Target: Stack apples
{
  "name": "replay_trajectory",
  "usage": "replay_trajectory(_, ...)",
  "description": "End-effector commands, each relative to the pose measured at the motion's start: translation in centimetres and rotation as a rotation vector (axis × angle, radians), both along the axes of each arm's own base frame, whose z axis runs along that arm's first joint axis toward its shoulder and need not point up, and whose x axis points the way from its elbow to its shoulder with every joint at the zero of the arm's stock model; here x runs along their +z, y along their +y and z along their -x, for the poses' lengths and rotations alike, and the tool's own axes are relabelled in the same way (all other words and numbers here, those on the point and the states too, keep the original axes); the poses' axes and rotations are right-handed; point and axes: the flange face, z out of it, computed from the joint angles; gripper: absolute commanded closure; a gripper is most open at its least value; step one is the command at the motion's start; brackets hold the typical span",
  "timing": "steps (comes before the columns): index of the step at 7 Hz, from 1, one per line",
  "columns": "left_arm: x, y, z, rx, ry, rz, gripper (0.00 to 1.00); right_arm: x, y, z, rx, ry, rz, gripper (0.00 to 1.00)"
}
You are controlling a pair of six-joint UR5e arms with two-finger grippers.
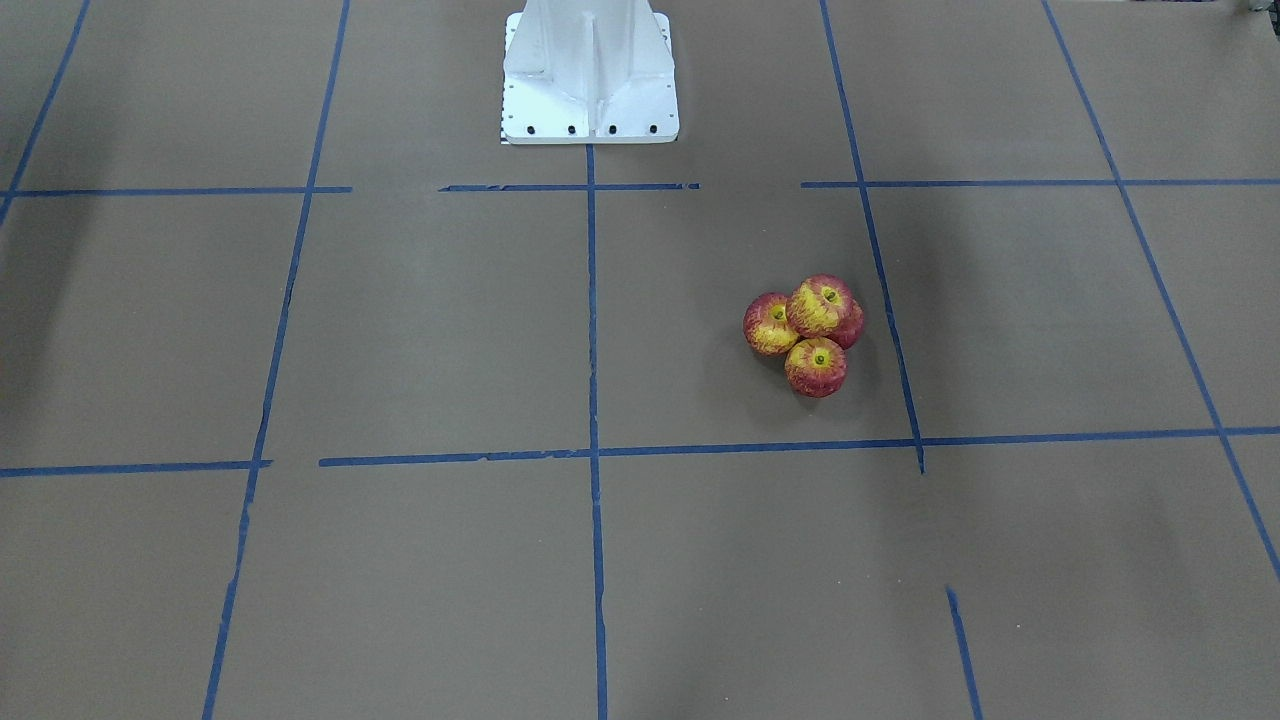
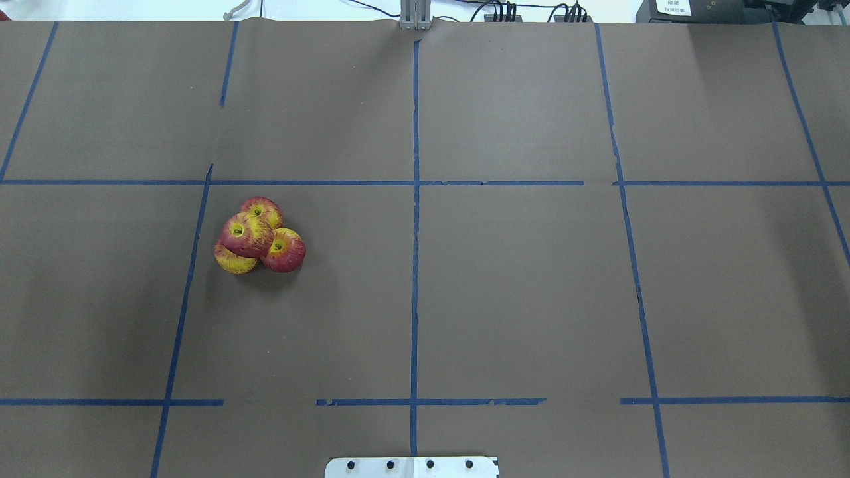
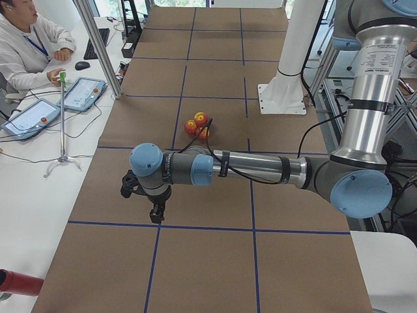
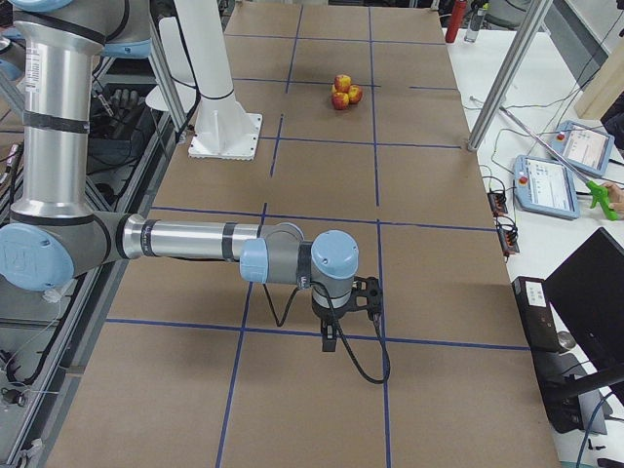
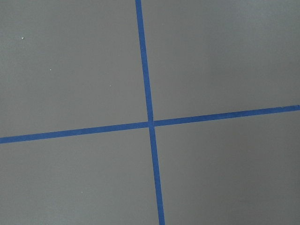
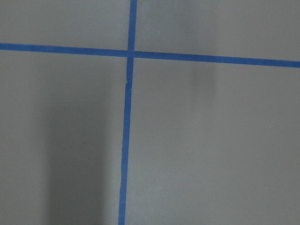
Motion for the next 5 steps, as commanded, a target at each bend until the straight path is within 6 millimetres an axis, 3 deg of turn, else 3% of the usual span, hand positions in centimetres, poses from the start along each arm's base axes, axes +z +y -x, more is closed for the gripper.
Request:
replay_trajectory(1,0.34,-0.02,-0.04,0.003,-0.002,0.003,0.0,0.0,0.0,0.0,0.0,0.0,0.0,0.0)
replay_trajectory(5,0.16,-0.25,-0.21,0.004,-0.002,0.001,0.0,0.0,0.0,0.0,0.0,0.0,0.0,0.0)
